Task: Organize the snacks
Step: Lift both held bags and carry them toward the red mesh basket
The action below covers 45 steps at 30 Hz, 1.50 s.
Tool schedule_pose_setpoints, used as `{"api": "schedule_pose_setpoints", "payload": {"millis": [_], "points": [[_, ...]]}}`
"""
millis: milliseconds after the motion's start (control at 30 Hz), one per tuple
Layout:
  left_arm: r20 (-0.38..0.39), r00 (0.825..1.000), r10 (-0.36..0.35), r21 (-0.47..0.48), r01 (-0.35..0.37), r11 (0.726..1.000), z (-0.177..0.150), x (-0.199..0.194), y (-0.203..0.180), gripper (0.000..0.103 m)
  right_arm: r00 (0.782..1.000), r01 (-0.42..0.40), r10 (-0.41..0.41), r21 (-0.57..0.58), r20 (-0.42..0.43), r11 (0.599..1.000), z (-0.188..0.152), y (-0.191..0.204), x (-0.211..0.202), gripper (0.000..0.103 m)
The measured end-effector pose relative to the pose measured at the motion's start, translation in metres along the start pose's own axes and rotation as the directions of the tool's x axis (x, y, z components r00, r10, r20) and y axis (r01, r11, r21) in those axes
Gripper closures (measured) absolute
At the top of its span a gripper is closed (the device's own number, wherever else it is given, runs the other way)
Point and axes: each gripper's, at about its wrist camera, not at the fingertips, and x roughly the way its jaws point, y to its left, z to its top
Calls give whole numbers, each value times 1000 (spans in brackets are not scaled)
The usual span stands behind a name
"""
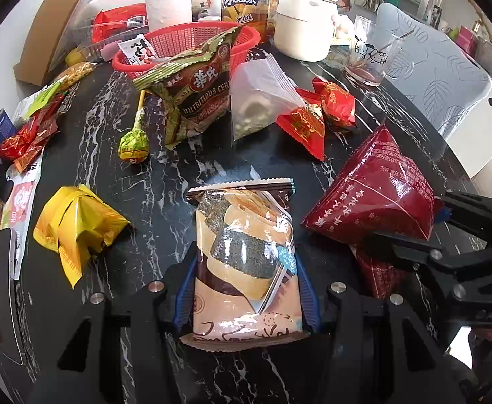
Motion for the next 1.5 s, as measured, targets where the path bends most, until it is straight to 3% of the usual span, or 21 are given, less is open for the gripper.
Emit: {"api": "schedule_pose_setpoints", "payload": {"millis": [133,333,800,1200,1500], "points": [[2,1000,-17,2,17,1000,0,-1,0,52,1000,-9,9,-14,7,1000,-1,1,1,58],[57,998,-11,30,10,999,6,-17,-1,52,995,-97,97,32,6,995,2,-3,-2,58],[169,985,-31,5,30,1000,34,-44,16,52,990,-130,128,32,61,991,32,3,-18,58],[312,950,-25,2,26,1000,80,-76,36,52,982,-53,74,-118,176,992,90,25,-42,58],[398,917,-10,-8,14,1000,123,-86,54,52,973,9,30,-168,231,986,140,31,-41,58]]}}
